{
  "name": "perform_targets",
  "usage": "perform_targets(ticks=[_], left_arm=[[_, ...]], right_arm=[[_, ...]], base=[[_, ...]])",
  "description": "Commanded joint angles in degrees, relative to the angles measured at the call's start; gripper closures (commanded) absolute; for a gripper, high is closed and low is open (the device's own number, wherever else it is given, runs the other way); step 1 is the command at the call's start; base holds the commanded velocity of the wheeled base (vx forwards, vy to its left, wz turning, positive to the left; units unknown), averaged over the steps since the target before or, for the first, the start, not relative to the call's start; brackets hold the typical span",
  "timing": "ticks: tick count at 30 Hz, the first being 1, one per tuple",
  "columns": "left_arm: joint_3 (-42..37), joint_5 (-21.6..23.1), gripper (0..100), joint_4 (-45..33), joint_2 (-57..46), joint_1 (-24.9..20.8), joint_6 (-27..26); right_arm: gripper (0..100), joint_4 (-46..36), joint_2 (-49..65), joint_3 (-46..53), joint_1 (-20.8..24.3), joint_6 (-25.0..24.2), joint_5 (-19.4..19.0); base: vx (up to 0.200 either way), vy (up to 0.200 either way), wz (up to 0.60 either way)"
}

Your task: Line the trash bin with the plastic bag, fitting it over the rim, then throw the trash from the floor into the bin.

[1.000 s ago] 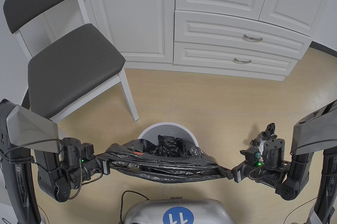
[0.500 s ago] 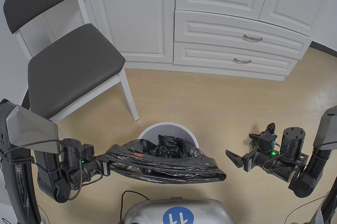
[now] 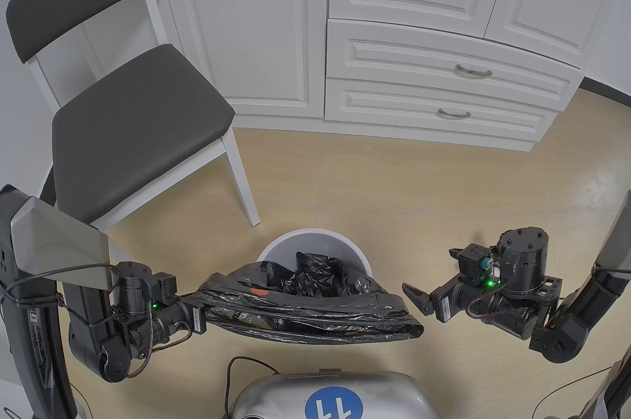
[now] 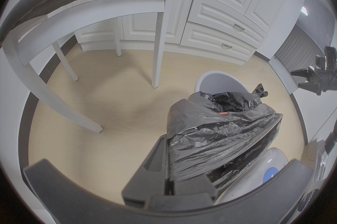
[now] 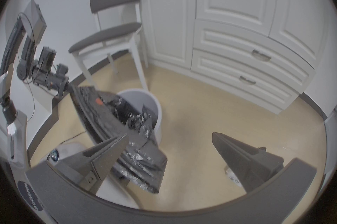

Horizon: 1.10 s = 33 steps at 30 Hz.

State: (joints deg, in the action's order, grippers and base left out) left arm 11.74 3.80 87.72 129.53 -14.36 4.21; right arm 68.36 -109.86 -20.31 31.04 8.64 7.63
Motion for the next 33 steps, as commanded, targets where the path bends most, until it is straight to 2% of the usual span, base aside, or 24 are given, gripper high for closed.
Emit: perform_targets(ticks=[1, 4, 8, 13, 20, 21, 28, 32, 33], left_arm=[[-2.0, 0.0, 100, 0.1, -0.4, -0.1, -1.5], [-2.6, 0.1, 100, 0.0, -1.0, -0.1, -1.5], [-2.8, 0.0, 100, 0.0, -1.2, 0.1, -1.5], [-2.8, 0.0, 100, 0.0, -1.3, 0.3, -1.8], [-3.0, 0.0, 100, 0.0, -1.4, 0.2, -1.9], [-3.0, 0.0, 0, 0.0, -1.4, 0.2, -1.9], [-4.1, 0.7, 0, 0.1, -2.7, 0.6, -1.8], [-6.7, 7.1, 0, 0.0, -6.1, 2.1, -2.1], [-7.1, 7.5, 0, 0.0, -6.5, 2.1, -2.2]], right_arm=[[0, -24.2, 10.0, -14.3, 7.4, 0.4, 3.6], [0, -35.6, 11.0, -21.1, 10.4, 0.4, 4.8], [0, -42.0, 10.1, -24.2, 13.9, 0.4, 5.0], [0, -42.3, 8.2, -22.8, 16.6, 0.4, 5.1], [0, -42.3, 7.5, -19.8, 17.2, 2.4, 5.1], [0, -42.3, 7.5, -19.4, 17.2, 2.8, 5.1], [0, -42.2, 6.8, -19.0, 17.6, 3.2, 5.0], [0, -41.9, 5.1, -19.0, 18.0, 3.2, 5.1], [0, -41.8, 4.8, -19.0, 18.1, 3.2, 5.1]], base=[[0.000, 0.000, 0.00], [0.000, 0.000, 0.00], [0.000, 0.000, 0.00], [0.000, 0.000, 0.00], [0.000, 0.000, 0.00], [0.000, 0.000, 0.00], [0.000, 0.000, 0.00], [0.000, 0.000, 0.00], [0.000, 0.000, 0.00]])
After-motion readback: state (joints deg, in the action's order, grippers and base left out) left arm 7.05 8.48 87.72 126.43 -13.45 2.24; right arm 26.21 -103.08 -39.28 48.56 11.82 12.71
